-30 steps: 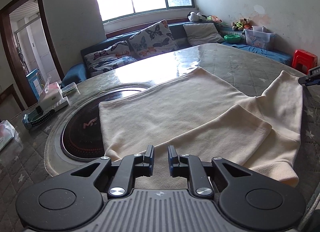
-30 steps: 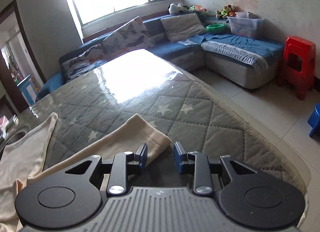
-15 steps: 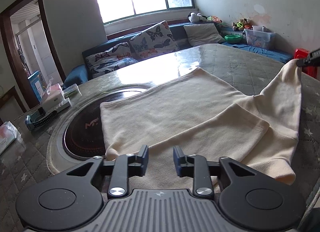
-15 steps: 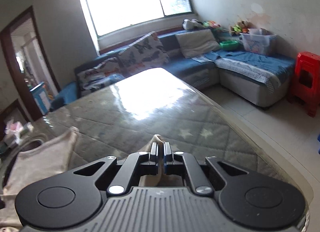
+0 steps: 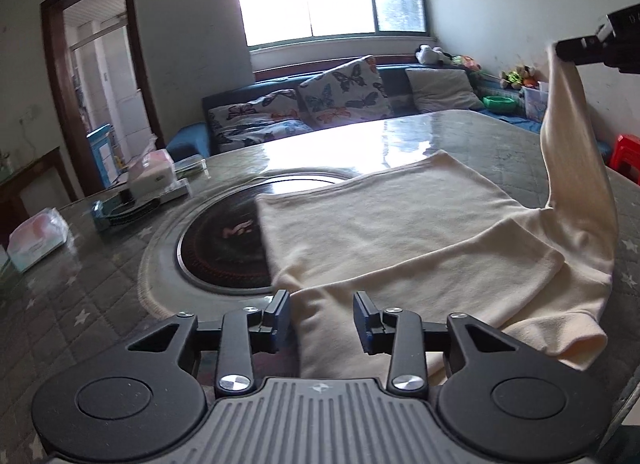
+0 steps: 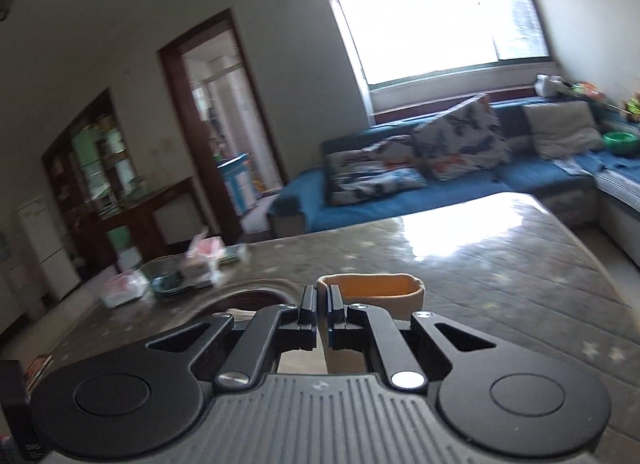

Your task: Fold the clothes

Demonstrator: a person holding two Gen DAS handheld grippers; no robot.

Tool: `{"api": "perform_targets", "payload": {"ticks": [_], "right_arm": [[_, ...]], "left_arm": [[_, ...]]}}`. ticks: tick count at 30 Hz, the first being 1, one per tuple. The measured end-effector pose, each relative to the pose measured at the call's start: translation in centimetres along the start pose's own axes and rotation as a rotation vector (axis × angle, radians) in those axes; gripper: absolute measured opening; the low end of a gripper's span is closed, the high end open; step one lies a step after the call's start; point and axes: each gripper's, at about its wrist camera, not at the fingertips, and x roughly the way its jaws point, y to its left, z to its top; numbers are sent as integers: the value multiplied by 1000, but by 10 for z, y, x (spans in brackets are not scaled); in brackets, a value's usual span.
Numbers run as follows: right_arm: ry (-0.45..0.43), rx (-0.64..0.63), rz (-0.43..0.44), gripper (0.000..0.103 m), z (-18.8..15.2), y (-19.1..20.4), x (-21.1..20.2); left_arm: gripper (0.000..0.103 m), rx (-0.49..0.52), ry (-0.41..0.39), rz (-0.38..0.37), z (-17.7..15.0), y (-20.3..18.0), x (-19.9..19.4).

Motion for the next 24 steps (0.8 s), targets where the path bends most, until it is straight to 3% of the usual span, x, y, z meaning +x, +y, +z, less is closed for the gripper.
{"api": "perform_targets", "payload": {"ticks": [8,11,20,24], "right_arm": [[95,-126,177,4,-14,84,52],[152,-181,224,4,-27,112,71],[357,-325,331,10,-79,160,103],[347,-379,313,20,-82,157,90]], "left_arm": [[59,-86,-4,39,-16,25,-14],[72,-110,-9,49,-20,33,-19],[96,-160,-12,69,-25,46,-26],[103,-163,-12,56,-23,43,-25]]}}
